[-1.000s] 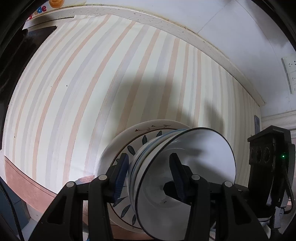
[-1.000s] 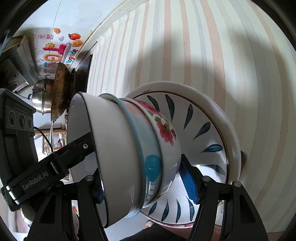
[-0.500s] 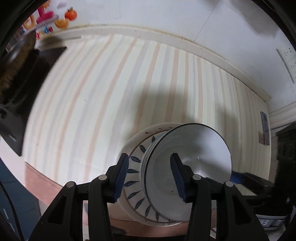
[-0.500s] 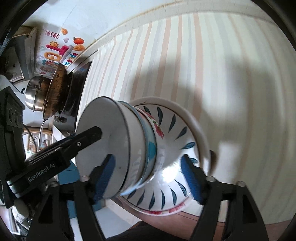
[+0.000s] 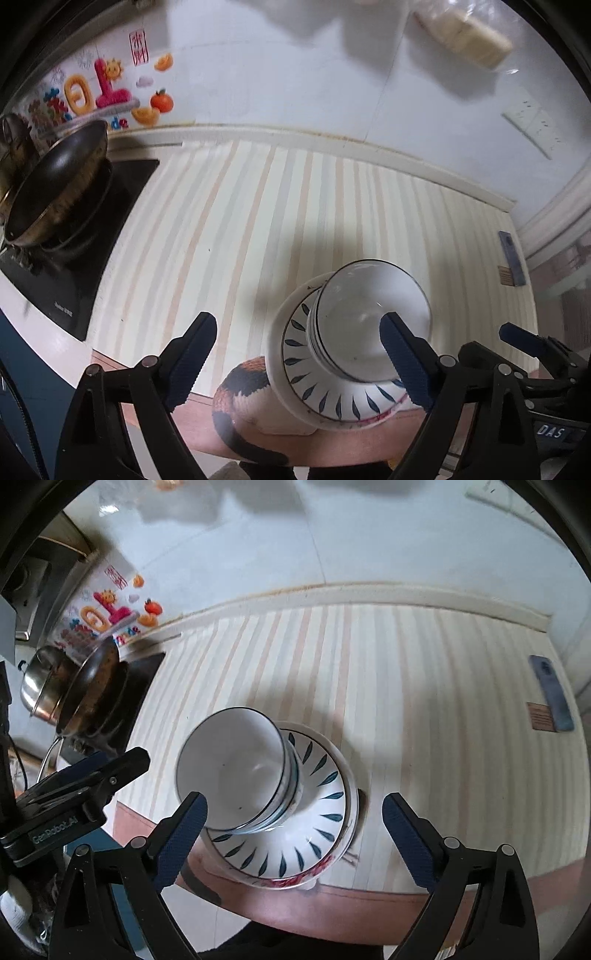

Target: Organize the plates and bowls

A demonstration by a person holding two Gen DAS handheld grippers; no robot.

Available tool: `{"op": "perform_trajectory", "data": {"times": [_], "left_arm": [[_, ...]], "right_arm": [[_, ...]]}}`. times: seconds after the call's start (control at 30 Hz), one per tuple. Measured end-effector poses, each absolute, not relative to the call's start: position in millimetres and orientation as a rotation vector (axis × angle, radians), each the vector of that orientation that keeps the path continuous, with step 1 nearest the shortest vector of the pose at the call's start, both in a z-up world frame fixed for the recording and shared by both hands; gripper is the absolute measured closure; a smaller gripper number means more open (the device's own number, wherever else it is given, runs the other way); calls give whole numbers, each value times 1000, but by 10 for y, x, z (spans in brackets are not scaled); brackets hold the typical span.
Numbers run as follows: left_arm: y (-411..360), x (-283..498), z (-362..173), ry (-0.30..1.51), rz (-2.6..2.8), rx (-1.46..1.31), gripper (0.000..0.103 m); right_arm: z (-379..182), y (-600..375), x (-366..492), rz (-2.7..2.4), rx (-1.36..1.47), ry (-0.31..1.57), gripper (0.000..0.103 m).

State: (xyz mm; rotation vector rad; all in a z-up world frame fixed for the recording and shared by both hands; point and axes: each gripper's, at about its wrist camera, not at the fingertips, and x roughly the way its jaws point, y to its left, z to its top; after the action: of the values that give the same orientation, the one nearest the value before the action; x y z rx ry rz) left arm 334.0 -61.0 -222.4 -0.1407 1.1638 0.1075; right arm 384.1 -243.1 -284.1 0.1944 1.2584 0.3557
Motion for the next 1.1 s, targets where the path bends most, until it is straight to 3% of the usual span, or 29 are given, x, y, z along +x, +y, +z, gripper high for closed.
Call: {"op": "perform_trajectory", "data": {"times": [0.33,0.43,0.6,1.1], "left_arm": [[-613,2566,-1451,1018,1,-80,13],[-616,2316,-1260,994,-26,-93,0],[-621,1887,-971,940,-19,-96,0],[-780,935,-585,873,51,-60,0]], "right_arm": [[-1954,-2468,2894,259,215,1081,4],[-1608,-2458,2531,242,197,1021,4],[-1194,-2456,2025,212,158,944,3],[-820,-2728,1011,230,143,875,2]]}}
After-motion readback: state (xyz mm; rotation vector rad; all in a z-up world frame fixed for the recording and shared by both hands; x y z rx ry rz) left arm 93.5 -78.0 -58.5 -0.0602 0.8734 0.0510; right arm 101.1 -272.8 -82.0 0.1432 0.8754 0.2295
